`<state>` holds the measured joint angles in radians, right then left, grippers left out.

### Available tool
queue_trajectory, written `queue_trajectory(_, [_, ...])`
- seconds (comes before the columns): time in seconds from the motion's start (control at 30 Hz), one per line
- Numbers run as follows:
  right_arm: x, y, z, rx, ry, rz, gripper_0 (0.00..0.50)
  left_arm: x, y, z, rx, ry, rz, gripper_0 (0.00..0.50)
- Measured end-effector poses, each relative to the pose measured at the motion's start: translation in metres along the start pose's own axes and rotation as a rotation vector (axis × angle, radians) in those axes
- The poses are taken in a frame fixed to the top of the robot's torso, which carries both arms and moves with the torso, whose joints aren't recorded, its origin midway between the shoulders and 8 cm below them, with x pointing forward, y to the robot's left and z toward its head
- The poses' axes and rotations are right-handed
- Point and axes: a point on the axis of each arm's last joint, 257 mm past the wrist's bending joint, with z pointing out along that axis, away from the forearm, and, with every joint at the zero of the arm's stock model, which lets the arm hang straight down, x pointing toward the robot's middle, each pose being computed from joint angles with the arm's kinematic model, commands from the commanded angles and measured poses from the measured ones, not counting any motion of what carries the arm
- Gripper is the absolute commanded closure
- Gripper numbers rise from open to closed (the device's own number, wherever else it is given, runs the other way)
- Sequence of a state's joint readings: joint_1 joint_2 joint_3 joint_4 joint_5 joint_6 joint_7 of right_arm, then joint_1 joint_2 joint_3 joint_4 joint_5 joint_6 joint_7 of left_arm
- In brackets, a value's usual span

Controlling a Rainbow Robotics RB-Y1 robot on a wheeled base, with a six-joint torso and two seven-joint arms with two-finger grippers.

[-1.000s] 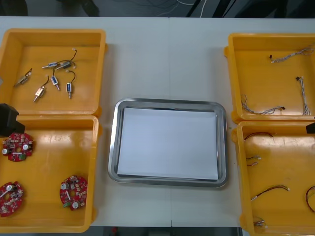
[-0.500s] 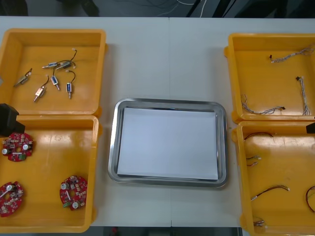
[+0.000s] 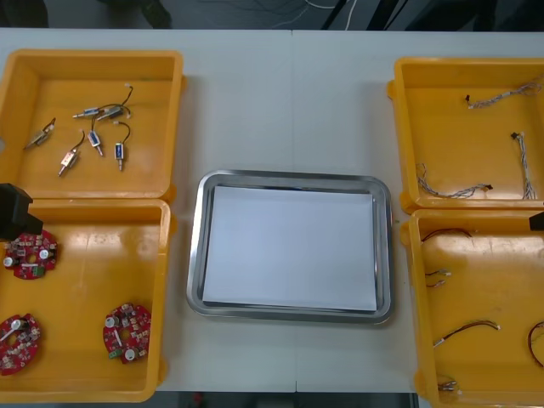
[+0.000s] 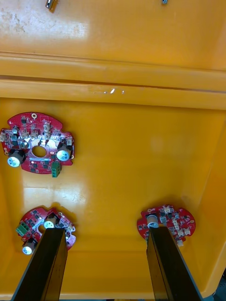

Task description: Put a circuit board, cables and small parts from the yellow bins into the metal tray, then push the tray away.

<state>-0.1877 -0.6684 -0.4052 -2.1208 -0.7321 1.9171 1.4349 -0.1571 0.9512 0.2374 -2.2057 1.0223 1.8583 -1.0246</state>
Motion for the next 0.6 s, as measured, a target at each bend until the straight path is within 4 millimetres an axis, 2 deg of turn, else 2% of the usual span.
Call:
queue_trajectory(0.37, [-0.001, -0.005, -0.003, 0.014, -0.002, -0.001, 0.000, -0.001, 0.000, 0.000, 0.001, -0.003, -0.001, 0.000])
queue_trajectory(0.6, [0.004, -0.011, -0.003, 0.019, 0.002, 0.016, 0.000, 0.004, 0.013, -0.004, -0.018, 0.006, -0.030, 0.000])
